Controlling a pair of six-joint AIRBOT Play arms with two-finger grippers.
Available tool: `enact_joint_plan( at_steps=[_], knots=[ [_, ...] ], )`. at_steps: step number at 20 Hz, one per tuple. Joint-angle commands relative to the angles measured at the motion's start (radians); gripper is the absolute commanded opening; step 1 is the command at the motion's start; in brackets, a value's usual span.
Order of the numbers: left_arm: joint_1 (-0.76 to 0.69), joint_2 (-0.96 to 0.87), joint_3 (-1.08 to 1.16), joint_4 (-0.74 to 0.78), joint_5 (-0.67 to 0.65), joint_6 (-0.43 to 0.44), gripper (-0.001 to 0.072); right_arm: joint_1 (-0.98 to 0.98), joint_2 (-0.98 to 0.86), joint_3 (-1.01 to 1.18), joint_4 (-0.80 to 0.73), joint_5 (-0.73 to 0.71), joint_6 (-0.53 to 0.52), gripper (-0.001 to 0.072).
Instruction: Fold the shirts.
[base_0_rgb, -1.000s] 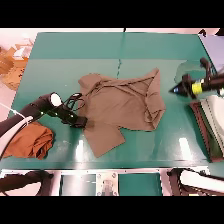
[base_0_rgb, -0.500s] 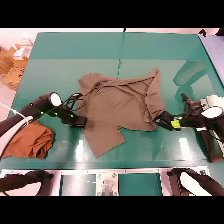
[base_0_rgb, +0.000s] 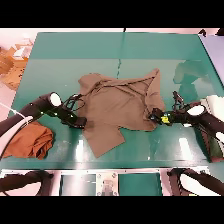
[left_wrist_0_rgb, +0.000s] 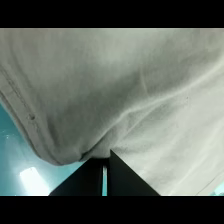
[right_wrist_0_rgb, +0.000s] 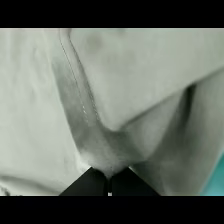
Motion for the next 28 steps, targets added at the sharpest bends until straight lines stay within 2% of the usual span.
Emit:
enact_joint_plan(
  at_steps=[1,4,7,9,12,15,19,22,24,26,28],
  knots=[
    [-0.001,0.027,0.039,0.045,-0.023,-0.002,0.0023,-0.012,0.01,0.093,-0.028,0.099,-0.01,0.0016],
    [-0.001,0.162,0.229,0.222,-0.101,-0.067,0.0022,-0.094,0.103,0.373,-0.022,0.336,-0.008,0.0015],
    [-0.001,0.323,0.59,0.435,-0.147,-0.143,0.0023,-0.234,0.186,0.775,0.02,0.455,0.023,0.0015],
    [-0.001,0.386,0.866,0.504,-0.147,-0.161,0.0023,-0.325,0.21,1.015,0.023,0.467,0.033,0.0015],
    [-0.001,0.412,1.268,0.521,-0.157,-0.161,0.0023,-0.431,0.234,1.283,0.023,0.454,0.046,0.0015],
    [-0.001,0.434,1.465,0.532,-0.138,-0.158,0.0023,-0.501,0.273,1.435,0.022,0.409,0.047,0.0015],
    [-0.001,0.51,1.41,0.58,-0.168,-0.193,0.0023,-0.517,0.342,1.445,-0.023,0.388,0.047,0.0015],
    [-0.001,0.51,1.31,0.626,-0.163,-0.192,0.0023,-0.517,0.344,1.371,0.002,0.405,0.047,0.0016],
    [-0.001,0.502,1.183,0.632,-0.121,-0.192,0.0023,-0.517,0.343,1.209,0.125,0.407,0.028,0.0014],
    [-0.001,0.462,1.052,0.654,-0.058,-0.193,0.0023,-0.514,0.341,0.957,0.286,0.388,-0.069,0.0015],
    [-0.001,0.358,0.971,0.709,-0.01,-0.222,0.0023,-0.483,0.332,0.687,0.31,0.286,-0.131,0.0015]
  ],
)
